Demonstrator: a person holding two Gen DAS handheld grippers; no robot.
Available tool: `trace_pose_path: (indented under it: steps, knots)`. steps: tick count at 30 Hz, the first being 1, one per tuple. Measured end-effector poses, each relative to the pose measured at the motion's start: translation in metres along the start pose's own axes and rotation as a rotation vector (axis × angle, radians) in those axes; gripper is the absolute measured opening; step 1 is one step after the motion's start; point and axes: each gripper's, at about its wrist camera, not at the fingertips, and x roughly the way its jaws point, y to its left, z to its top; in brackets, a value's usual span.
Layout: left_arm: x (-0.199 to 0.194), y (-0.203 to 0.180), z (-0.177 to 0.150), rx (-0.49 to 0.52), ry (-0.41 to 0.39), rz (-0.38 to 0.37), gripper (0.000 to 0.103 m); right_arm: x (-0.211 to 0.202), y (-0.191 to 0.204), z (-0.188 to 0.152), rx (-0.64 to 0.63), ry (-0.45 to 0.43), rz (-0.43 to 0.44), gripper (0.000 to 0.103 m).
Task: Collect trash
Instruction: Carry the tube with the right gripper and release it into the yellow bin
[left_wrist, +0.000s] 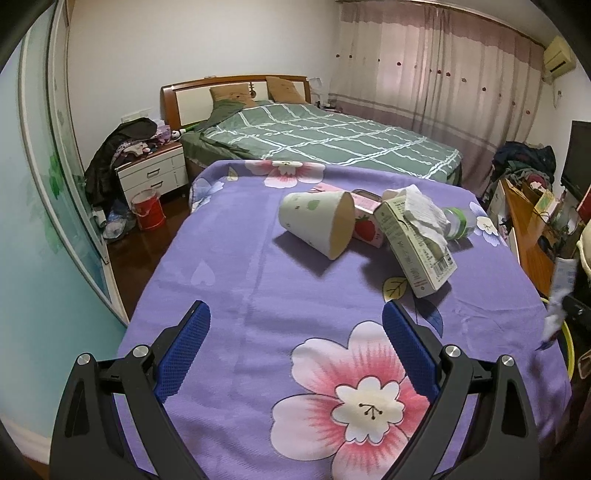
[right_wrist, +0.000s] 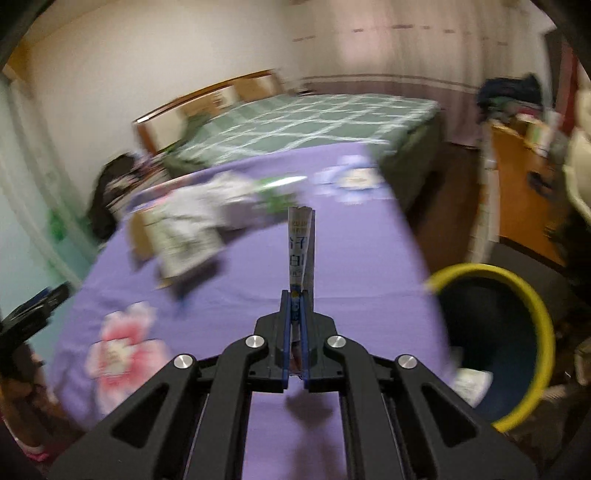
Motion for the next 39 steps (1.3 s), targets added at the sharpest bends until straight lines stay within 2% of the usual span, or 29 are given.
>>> trace_pose_path:
  steps: [4,8,13,19,30,35,36,37,39]
  knots:
    - [0.013,-0.009,0.002,0.01,0.017,0.001,0.093,0.005,-0.054,-0.008,0.08,0.01,-0.128,0.006]
    - [0.029,-0.019,0.008,0.018,0.027,0.013,0.093,0.012,-0.08,-0.016,0.105,0.005,-0.203,0.008]
    - [0.053,-0.033,0.019,0.032,0.043,0.038,0.093,0.018,-0.1,-0.016,0.161,0.001,-0.203,0.008]
    - [0.076,-0.041,0.031,0.029,0.06,0.042,0.093,0.012,-0.115,-0.014,0.22,-0.012,-0.141,0.007]
    - [0.12,-0.041,0.058,0.002,0.086,0.089,0.093,0.03,-0.131,-0.016,0.235,0.004,-0.231,0.007]
    - [0.139,-0.036,0.065,-0.007,0.096,0.135,0.093,0.044,-0.132,-0.02,0.218,0.048,-0.247,0.007]
    - [0.144,-0.035,0.065,-0.009,0.101,0.145,0.093,0.046,-0.132,-0.021,0.22,0.051,-0.244,0.013]
    - [0.147,-0.034,0.066,-0.011,0.107,0.153,0.093,0.046,-0.133,-0.021,0.228,0.048,-0.242,0.032]
    - [0.154,-0.032,0.067,-0.011,0.111,0.166,0.093,0.045,-0.131,-0.021,0.224,0.03,-0.253,0.054]
